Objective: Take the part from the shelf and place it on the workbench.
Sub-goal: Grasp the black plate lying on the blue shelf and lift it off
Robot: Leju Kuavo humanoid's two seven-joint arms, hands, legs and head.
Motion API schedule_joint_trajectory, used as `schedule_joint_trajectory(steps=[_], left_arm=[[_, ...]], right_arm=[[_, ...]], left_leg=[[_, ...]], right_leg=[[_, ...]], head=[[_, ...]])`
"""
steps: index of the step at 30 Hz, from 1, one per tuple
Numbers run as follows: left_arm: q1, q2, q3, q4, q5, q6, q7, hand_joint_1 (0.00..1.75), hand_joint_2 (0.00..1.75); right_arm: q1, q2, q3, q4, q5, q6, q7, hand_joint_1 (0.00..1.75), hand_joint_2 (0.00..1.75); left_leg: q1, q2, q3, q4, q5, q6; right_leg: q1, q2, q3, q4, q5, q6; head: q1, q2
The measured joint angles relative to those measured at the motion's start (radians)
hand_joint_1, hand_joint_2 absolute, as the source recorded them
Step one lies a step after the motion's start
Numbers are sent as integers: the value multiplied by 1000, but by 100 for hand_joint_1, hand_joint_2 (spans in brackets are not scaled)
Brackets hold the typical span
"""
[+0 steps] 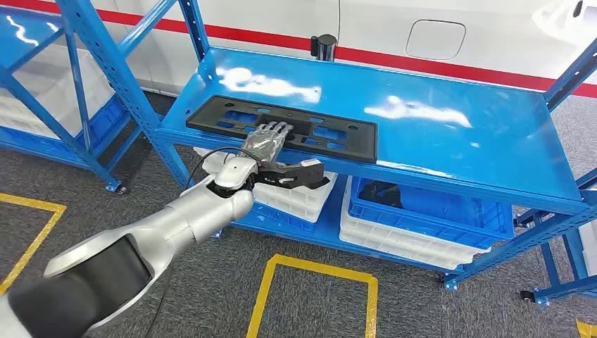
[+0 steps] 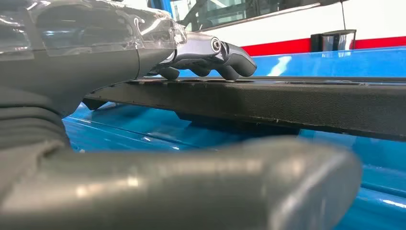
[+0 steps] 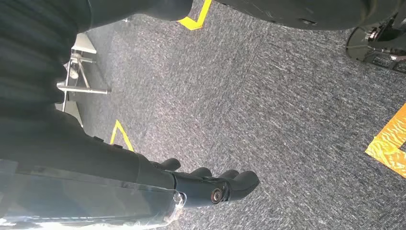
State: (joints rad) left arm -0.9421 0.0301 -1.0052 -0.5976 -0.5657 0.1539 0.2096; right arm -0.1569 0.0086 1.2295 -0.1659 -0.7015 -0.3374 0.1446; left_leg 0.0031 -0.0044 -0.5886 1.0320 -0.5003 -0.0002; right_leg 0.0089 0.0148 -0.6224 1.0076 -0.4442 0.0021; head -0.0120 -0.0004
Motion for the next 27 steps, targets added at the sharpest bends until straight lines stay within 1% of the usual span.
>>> schedule_joint_trajectory(steps=[2,4,6,7,8,9,10,11,12,13,14,15,16,17,18,19,21,22,23,24,25,26,27], left_arm=[[-1,0,-1,1,0,-1,0,0,0],[-2,0,-2,2,0,-1,-2,0,0],[-4,-1,-3,2,0,-1,-3,0,0],[-6,-1,-3,2,0,-1,-4,0,0],[-7,-3,-3,2,0,-1,-4,0,0],[-8,-4,-3,2,0,-1,-4,0,0],[-8,-5,-4,2,1,-2,-4,0,0],[-7,-6,-5,3,1,-2,-4,0,0],[-6,-6,-6,4,1,-2,-4,0,0],[-5,-6,-8,4,1,-3,-4,0,0],[-4,-6,-9,5,1,-3,-4,0,0],[-4,-6,-9,5,1,-3,-4,0,0],[-5,-6,-10,5,1,-4,-4,0,0],[-5,-6,-10,5,1,-4,-4,0,0],[-6,-6,-11,5,1,-4,-4,0,0],[-6,-6,-12,5,1,-4,-4,0,0],[-6,-6,-14,5,1,-4,-4,0,0],[-7,-6,-15,5,1,-4,-4,0,0],[-7,-6,-15,5,1,-4,-4,0,0],[-8,-6,-15,5,1,-4,-4,0,44],[-8,-6,-16,5,1,-4,-4,0,87],[-6,-6,-16,5,0,-4,-4,0,131],[-4,-6,-17,6,0,-3,-4,0,175]], right_arm=[[0,0,0,-1,0,0,0,0,175],[0,1,0,-3,0,0,0,0,175],[0,0,0,-4,0,0,0,0,175],[1,-1,0,-4,0,0,0,0,175],[1,-1,0,-4,0,0,0,0,175],[2,-2,0,-5,0,0,0,0,175],[2,-3,0,-5,0,0,0,0,175],[3,-4,0,-5,0,0,0,0,175],[4,-4,0,-5,0,1,0,0,175],[5,-4,0,-5,0,1,0,0,175],[6,-5,0,-5,0,1,0,0,175],[6,-6,0,-5,0,1,0,0,175],[6,-7,0,-5,0,1,0,0,175],[6,-8,0,-5,0,1,0,0,175],[6,-8,0,-5,0,2,0,0,175],[5,-8,0,-5,0,2,0,0,175],[6,-7,0,-6,0,2,0,0,175],[6,-7,0,-7,0,2,0,0,175],[6,-7,0,-7,0,2,0,0,175],[5,-7,0,-8,0,2,0,0,175],[5,-7,0,-8,0,2,0,0,175],[5,-7,0,-8,0,2,0,0,175],[5,-7,0,-8,0,2,0,0,175]], left_leg=[[-1,0,0,0,0,3],[-4,0,0,-1,0,8],[-2,0,5,-12,6,15],[1,1,10,-20,10,19],[4,2,14,-27,14,22],[5,3,17,-31,16,24],[5,3,18,-32,16,26],[5,3,18,-32,15,26],[5,3,20,-31,14,26],[5,3,22,-31,12,24],[6,2,26,-31,9,21],[6,2,30,-30,4,16],[5,2,34,-29,-1,11],[4,3,36,-27,-5,5],[2,4,37,-27,-8,0],[0,6,37,-27,-10,-5],[3,9,39,-28,-15,-15],[4,9,39,-23,-21,-21],[5,10,32,-2,-35,-27],[6,9,12,40,-58,-31],[6,7,-19,101,-85,-34],[6,6,-60,171,-111,-35],[6,5,-98,229,-127,-35]], right_leg=[[-1,0,0,0,0,2],[-4,0,0,-1,1,7],[-5,0,1,-2,1,14],[-5,-1,-2,7,-6,18],[-6,-3,-15,34,-23,22],[-8,-4,-38,83,-49,26],[-9,-5,-70,148,-79,30],[-11,-6,-103,211,-102,33],[-13,-6,-126,252,-111,36],[-15,-7,-131,259,-100,38],[-18,-9,-117,225,-71,39],[-21,-11,-87,162,-33,40],[-22,-13,-54,97,-6,40],[-23,-14,-28,43,11,36],[-22,-14,-13,13,15,31],[-20,-13,-9,5,8,24],[-18,-11,-9,3,5,9],[-18,-10,-6,2,3,2],[-19,-9,-2,0,2,-3],[-20,-9,1,-2,0,-9],[-20,-10,3,-2,-1,-13],[-19,-10,4,-2,-3,-16],[-19,-10,5,-2,-5,-17]], head=[[-2,0],[-4,0],[-6,0],[-4,0],[0,0],[5,0],[9,0],[12,0],[14,0],[15,0],[16,0],[17,0],[20,0],[22,0],[23,0],[22,0],[16,0],[12,0],[8,0],[1,0],[-6,0],[-11,0],[-15,0]])
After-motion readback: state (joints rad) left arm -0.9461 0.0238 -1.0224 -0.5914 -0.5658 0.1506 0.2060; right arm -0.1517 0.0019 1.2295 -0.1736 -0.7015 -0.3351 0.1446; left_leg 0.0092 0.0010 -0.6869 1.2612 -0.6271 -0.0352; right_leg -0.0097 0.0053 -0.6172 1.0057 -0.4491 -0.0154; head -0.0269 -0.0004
